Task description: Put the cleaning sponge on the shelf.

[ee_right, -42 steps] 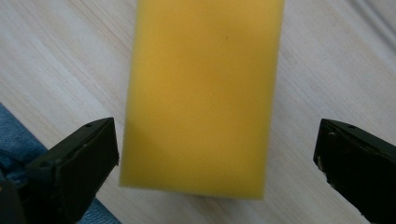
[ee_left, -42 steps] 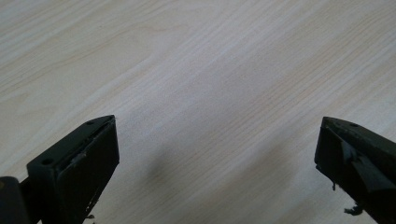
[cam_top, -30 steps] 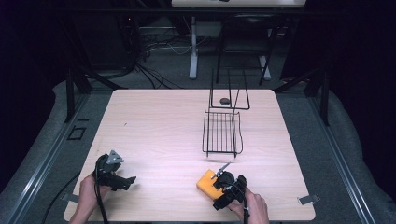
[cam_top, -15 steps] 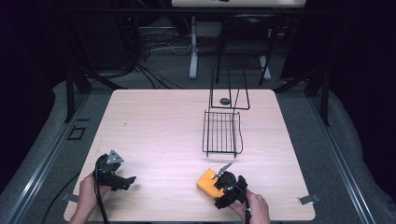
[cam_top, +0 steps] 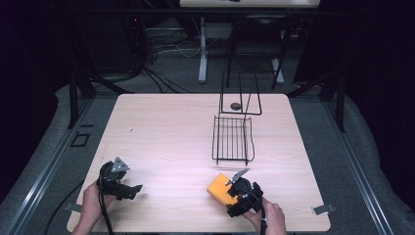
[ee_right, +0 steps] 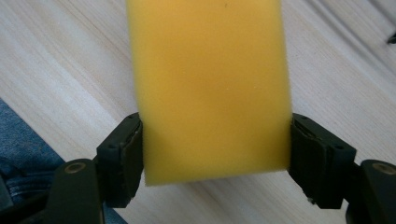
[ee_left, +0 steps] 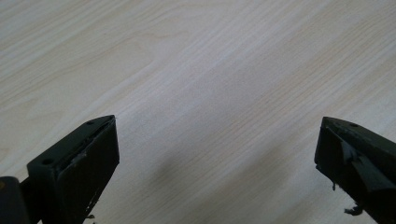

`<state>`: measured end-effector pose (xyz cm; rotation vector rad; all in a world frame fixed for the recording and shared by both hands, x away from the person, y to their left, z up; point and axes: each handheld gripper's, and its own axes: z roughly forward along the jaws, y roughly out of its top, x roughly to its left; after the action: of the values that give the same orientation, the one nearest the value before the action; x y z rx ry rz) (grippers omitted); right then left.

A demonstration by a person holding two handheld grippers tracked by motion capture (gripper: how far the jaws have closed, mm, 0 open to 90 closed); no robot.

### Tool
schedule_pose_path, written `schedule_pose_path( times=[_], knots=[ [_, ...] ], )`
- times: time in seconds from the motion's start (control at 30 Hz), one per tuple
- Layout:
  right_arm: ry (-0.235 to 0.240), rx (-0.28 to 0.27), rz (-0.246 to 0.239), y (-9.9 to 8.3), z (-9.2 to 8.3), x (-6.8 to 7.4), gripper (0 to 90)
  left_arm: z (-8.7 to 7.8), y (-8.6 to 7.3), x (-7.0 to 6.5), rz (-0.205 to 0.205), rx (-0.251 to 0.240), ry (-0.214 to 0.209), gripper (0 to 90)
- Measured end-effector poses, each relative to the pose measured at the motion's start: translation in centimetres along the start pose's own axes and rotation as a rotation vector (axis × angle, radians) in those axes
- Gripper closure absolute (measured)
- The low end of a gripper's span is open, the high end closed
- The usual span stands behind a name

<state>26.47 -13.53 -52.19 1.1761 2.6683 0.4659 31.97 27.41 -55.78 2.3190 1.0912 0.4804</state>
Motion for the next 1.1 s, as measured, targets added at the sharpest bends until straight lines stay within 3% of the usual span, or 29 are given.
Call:
schedule_pose_path(
  times=[1.1],
  knots=[
    [-0.034, -0.049, 0.055, -0.2, -3.4, -1.7, 27.6, -0.3, 0.1, -0.1, 0.010, -0.029, 0.012, 0.1]
  ],
)
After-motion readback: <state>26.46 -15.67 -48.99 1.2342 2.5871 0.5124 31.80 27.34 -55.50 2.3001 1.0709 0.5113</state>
